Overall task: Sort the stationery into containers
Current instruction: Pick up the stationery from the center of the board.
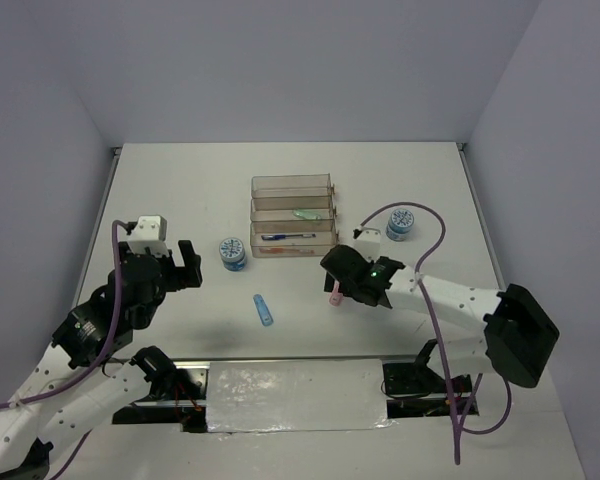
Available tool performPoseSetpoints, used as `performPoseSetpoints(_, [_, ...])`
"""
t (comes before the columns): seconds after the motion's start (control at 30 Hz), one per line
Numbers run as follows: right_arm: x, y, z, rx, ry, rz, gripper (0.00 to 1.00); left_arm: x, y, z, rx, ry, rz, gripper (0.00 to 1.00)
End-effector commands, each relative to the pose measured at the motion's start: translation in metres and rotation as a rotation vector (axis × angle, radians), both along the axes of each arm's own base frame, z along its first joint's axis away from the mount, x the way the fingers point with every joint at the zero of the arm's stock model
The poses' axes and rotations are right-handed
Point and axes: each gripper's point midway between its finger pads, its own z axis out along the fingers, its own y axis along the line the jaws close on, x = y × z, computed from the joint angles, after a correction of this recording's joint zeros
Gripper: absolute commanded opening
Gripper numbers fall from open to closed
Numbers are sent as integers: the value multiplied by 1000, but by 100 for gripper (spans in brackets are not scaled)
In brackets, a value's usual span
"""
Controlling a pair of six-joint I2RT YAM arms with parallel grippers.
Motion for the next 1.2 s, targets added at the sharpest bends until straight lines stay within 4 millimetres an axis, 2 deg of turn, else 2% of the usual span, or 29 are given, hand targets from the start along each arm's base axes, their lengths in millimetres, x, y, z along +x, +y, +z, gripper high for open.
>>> performPoseSetpoints(0.0, [10,17,-11,47,-21,-72,95,2,2,6,-13,-27,12,99])
performPoseSetpoints(0.13, [10,33,-34,26,30,-23,89,2,1,6,-15,-29,9,99])
performPoseSetpoints(0.23, [8,36,-47,9,57,-21,84,2,0,6,-14,-26,4,99])
performPoseSetpoints(0.27, [8,36,-50,2,61,-24,79,2,0,6,-15,-28,4,99])
performPoseSetpoints(0.3, [8,36,-52,-3,63,-22,66,2,0,5,-15,-26,2,99])
performPoseSetpoints(0.37, [6,37,-56,-5,70,-10,57,2,-1,6,-15,-27,-2,99])
performPoseSetpoints(0.47, [3,40,-59,-3,76,12,31,2,-1,7,-18,-30,-7,99])
performPoseSetpoints(0.5, [3,41,-59,-5,79,17,0,2,-1,7,-17,-30,-6,99])
performPoseSetpoints(0.6, [1,45,-50,-30,71,78,0,2,-1,6,-17,-29,-7,99])
performPoseSetpoints(0.67, [-1,73,-31,27,26,235,0,2,-1,6,-18,-30,-7,99])
performPoseSetpoints(0.7, [4,90,-9,35,-55,390,0,1,-2,7,-20,-32,-8,99])
performPoseSetpoints(0.73, [-3,107,1,75,-67,512,0,2,-2,6,-19,-32,-10,99])
performPoseSetpoints(0.77, [-2,114,16,41,-117,654,0,2,-3,7,-19,-31,-15,99])
performPoseSetpoints(0.8, [0,122,36,55,-180,729,0,2,-3,6,-17,-29,-14,99])
performPoseSetpoints(0.83, [-1,130,48,58,-211,805,0,2,-3,6,-17,-28,-12,99])
performPoseSetpoints(0.87, [7,134,66,1,-285,901,0,2,-2,5,-16,-26,-10,99])
performPoseSetpoints(0.93, [19,139,86,-93,-385,1047,0,2,-1,7,-17,-30,-2,99])
performPoseSetpoints(0.97, [38,139,98,-119,-417,1069,0,2,0,6,-17,-30,3,99])
performPoseSetpoints(1.0, [46,139,99,-151,-428,1139,0,1,1,7,-21,-35,4,99])
performPoseSetpoints(1.03, [56,139,100,-257,-461,1265,0,1,1,7,-23,-37,4,99])
performPoseSetpoints(1.1, [95,130,101,-396,-419,1257,0,0,2,9,-27,-45,7,99])
performPoseSetpoints(1.13, [122,135,106,-476,-417,1293,0,0,3,10,-30,-48,9,99])
performPoseSetpoints(1.17, [136,118,100,-520,-336,1290,0,-1,3,9,-31,-48,8,99])
